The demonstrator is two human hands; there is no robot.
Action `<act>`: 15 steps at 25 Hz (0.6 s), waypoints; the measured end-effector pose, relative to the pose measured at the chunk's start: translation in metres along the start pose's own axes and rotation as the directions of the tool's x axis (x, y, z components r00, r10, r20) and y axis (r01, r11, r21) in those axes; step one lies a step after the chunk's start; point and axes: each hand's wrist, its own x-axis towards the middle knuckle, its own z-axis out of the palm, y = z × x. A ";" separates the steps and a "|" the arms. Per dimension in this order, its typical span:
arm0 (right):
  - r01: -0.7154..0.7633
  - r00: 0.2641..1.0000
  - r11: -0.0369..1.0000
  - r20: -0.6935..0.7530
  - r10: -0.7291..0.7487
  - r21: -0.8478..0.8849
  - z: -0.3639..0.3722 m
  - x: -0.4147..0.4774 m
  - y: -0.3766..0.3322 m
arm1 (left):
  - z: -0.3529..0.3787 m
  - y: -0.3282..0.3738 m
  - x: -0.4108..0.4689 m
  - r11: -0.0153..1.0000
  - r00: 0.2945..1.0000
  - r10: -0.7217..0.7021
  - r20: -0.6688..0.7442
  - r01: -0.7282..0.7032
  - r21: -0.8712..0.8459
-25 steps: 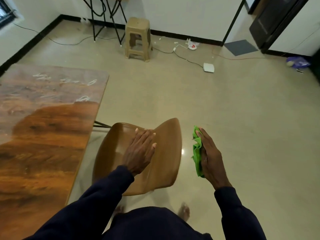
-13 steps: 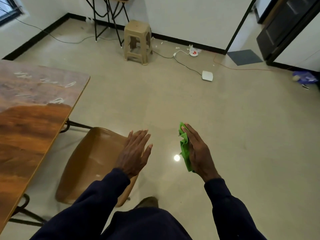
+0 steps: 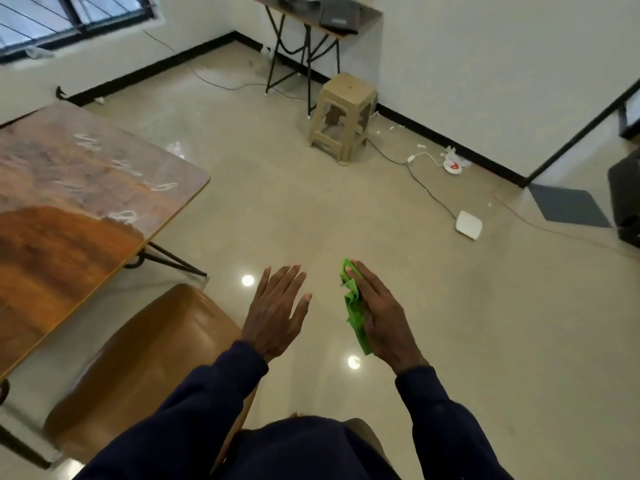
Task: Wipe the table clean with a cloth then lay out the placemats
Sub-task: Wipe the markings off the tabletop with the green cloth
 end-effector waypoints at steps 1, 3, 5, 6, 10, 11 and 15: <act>0.028 0.999 1.000 0.022 -0.028 0.008 0.001 0.022 0.007 | 0.004 -0.006 0.010 0.999 0.999 -0.029 -0.014 0.030 0.023; 0.115 0.990 0.993 0.078 -0.117 0.020 0.005 0.070 0.020 | 0.008 -0.021 0.033 0.993 0.995 -0.094 -0.042 0.097 0.068; 0.189 0.972 0.981 0.131 -0.193 0.045 0.015 0.122 0.032 | 0.012 -0.036 0.056 0.976 0.979 -0.187 -0.079 0.194 0.097; 0.219 0.960 0.974 0.163 -0.227 0.062 0.022 0.147 0.040 | 0.017 -0.046 0.065 0.965 0.968 -0.230 -0.099 0.240 0.105; 0.363 0.879 0.919 0.271 -0.392 0.152 0.051 0.248 0.060 | 0.030 -0.075 0.102 0.868 0.882 -0.432 -0.190 0.464 0.178; 0.383 0.857 0.906 0.298 -0.421 0.180 0.058 0.267 0.061 | 0.030 -0.079 0.104 0.835 0.846 -0.487 -0.217 0.524 0.169; 0.503 0.706 0.802 0.382 -0.596 0.321 0.087 0.356 0.048 | 0.039 -0.101 0.124 0.709 0.729 -0.589 -0.347 0.673 0.209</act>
